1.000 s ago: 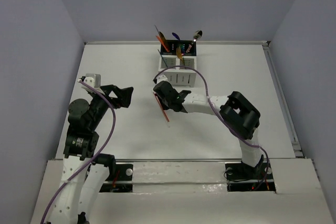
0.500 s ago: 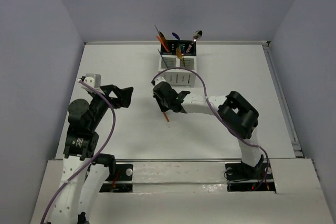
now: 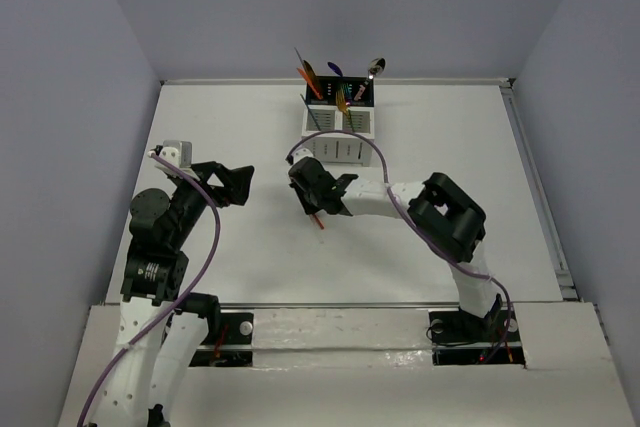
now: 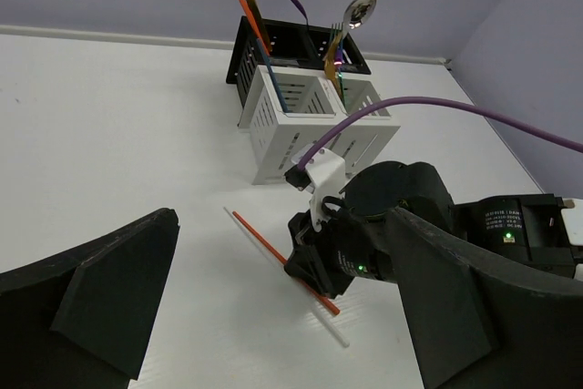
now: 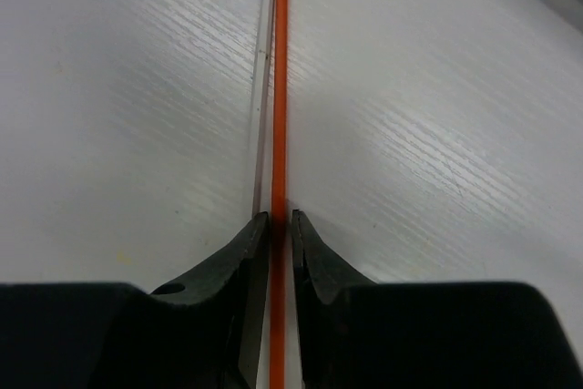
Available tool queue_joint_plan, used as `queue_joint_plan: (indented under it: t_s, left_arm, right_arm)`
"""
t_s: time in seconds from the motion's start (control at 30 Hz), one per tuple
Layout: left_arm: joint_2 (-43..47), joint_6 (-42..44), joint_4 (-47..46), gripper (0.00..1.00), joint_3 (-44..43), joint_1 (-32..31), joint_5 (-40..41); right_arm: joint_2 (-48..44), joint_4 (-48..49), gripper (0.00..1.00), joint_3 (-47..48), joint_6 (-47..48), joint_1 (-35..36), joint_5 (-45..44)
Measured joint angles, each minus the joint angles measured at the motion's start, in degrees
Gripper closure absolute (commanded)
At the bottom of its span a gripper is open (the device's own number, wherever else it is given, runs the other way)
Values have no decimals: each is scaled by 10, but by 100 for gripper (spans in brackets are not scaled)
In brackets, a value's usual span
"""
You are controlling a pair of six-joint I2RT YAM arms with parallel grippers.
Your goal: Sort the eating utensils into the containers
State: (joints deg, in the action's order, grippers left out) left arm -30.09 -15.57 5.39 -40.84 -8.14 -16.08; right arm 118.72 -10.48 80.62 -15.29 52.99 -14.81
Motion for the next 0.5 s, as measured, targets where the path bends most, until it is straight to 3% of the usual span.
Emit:
queue_joint_plan:
  t_s: [0.1,0.33,0.5]
  left_arm:
    - [0,0,0,1,0,0,0]
    - [0,0,0,1,0,0,-1]
    - [0,0,0,1,0,0,-2]
  right_arm:
    - [2,-6,86,4,0,0,-5]
    - [4,-23,75,13,6,0,-29]
    - [22,-42,73,45,12,0,-34]
